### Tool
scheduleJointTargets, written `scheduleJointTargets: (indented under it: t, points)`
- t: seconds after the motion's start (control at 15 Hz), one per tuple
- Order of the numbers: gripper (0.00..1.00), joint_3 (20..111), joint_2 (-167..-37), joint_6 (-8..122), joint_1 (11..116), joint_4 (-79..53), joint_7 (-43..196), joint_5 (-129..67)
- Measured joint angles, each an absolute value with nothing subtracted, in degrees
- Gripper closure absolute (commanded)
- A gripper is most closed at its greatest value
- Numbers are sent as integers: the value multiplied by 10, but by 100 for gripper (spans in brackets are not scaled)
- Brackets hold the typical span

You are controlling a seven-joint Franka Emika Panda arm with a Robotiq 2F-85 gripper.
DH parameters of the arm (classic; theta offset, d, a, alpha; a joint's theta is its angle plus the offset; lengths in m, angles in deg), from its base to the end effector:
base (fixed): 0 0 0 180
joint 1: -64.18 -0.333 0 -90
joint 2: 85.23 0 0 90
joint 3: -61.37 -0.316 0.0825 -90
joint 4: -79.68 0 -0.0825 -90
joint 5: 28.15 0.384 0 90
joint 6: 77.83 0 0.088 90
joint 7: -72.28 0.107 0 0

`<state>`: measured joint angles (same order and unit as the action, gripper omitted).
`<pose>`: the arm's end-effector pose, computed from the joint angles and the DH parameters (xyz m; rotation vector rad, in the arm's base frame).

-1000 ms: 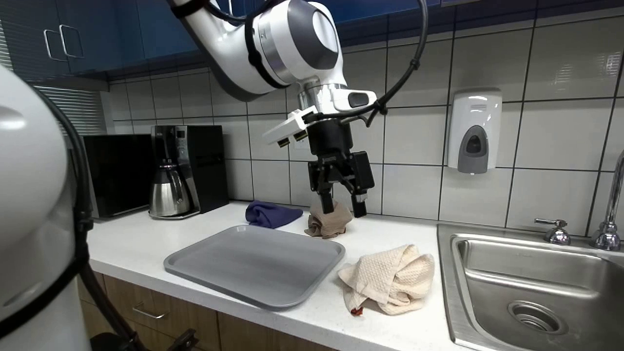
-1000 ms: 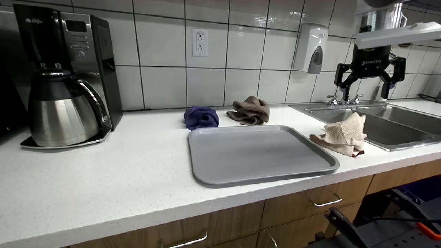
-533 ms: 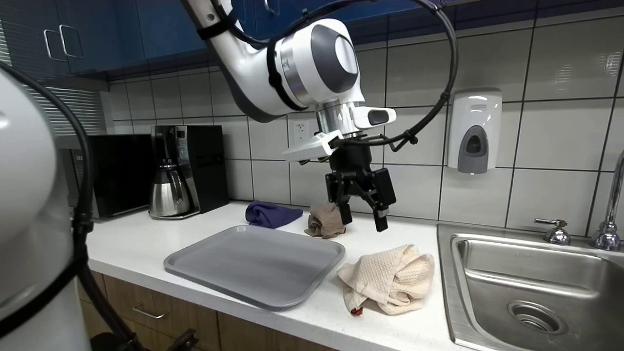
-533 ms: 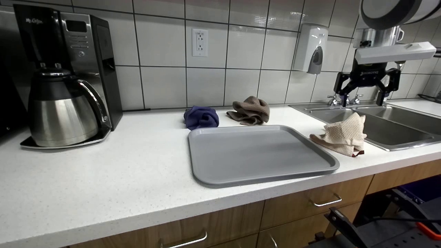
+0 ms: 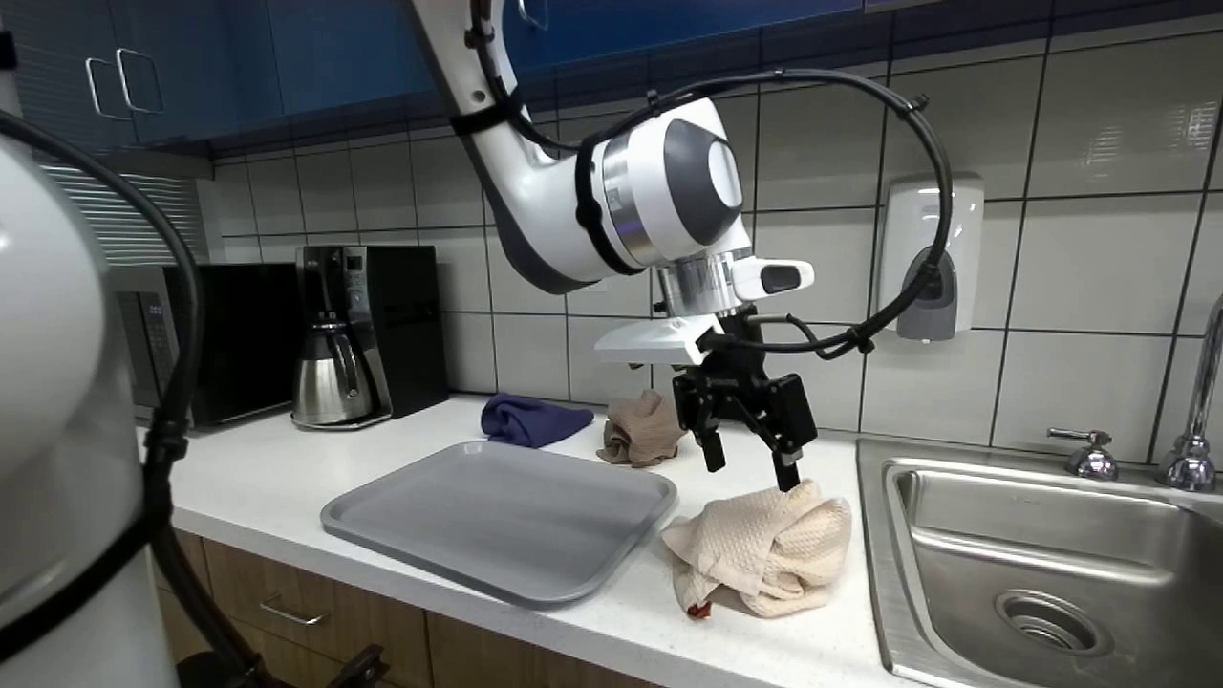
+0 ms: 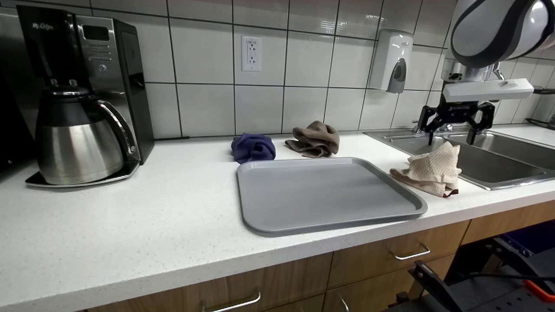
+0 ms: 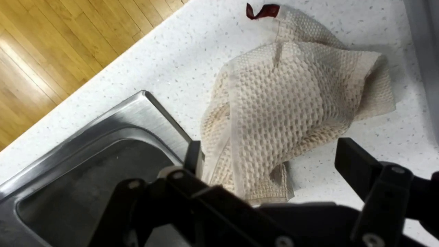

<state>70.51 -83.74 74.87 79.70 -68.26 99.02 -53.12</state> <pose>0.4161 -0.1772 0.2782 2.8257 -0.7509 0.1631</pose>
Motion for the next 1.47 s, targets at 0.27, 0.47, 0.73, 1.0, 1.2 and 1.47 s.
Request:
scheduleJointTargets:
  t: [0.27,0.47,0.73,1.0,1.2,1.47]
  points:
    - [0,726,-883,786,795,-670,990,-537]
    - [0,742,-916,813,787,-659,990,-537]
    - [0,761,-945,829,766,-653,990,-534]
    - [0,765,-945,829,762,-653,990,-533]
    - [0,766,-945,829,762,-653,990,-533]
    - [0,766,-945,829,762,-653,990,-533]
